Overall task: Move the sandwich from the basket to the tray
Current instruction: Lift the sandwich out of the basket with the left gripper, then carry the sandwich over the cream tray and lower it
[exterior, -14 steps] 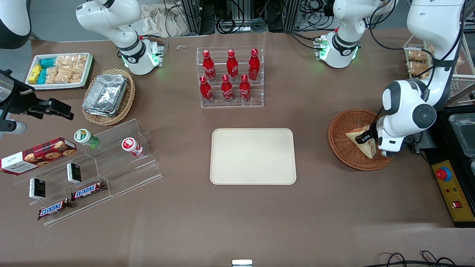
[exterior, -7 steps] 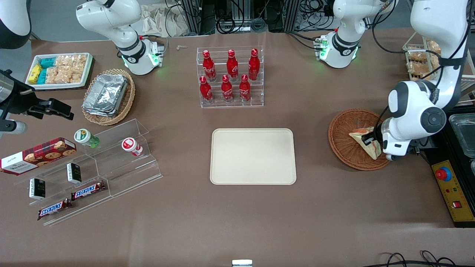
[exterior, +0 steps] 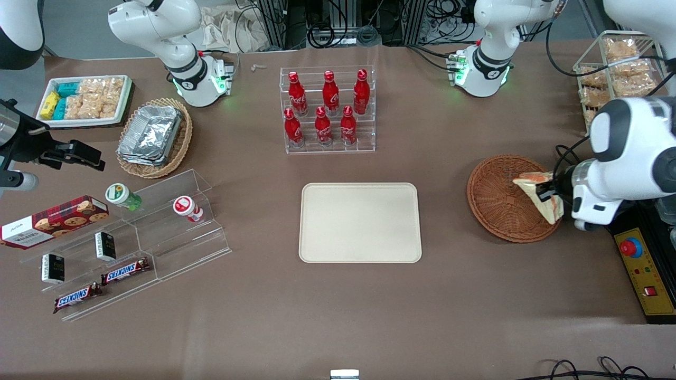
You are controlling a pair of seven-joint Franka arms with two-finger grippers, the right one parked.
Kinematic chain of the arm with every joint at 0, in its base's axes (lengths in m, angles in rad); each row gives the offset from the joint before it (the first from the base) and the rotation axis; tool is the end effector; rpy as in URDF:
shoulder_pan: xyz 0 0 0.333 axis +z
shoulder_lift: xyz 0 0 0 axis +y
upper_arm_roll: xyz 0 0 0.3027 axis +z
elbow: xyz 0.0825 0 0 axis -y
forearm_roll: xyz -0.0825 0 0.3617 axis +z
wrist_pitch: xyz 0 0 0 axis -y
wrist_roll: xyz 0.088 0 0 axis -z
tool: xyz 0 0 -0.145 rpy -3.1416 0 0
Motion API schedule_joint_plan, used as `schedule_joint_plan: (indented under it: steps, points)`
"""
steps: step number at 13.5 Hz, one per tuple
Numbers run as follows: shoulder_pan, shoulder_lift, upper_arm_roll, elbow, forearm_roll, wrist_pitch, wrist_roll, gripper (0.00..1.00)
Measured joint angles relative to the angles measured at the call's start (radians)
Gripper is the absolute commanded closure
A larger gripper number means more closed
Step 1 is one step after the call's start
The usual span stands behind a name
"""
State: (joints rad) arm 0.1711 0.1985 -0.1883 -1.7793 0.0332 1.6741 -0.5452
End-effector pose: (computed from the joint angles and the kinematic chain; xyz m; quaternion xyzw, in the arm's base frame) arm 0.5459 -0.0011 0.3831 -0.9558 -0.2531 0.1443 0.0391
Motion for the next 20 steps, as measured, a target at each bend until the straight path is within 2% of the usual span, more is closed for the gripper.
schedule_joint_plan:
  steps: [7,11,16,20]
  points:
    - [0.000,-0.002,-0.008,0.201,0.000,-0.152,0.106,1.00]
    - [-0.021,0.004,-0.081,0.214,0.034,-0.160,0.119,1.00]
    - [-0.145,0.043,-0.129,0.214,0.062,-0.157,0.119,1.00]
    - [-0.255,0.147,-0.129,0.263,0.063,-0.130,0.093,1.00]
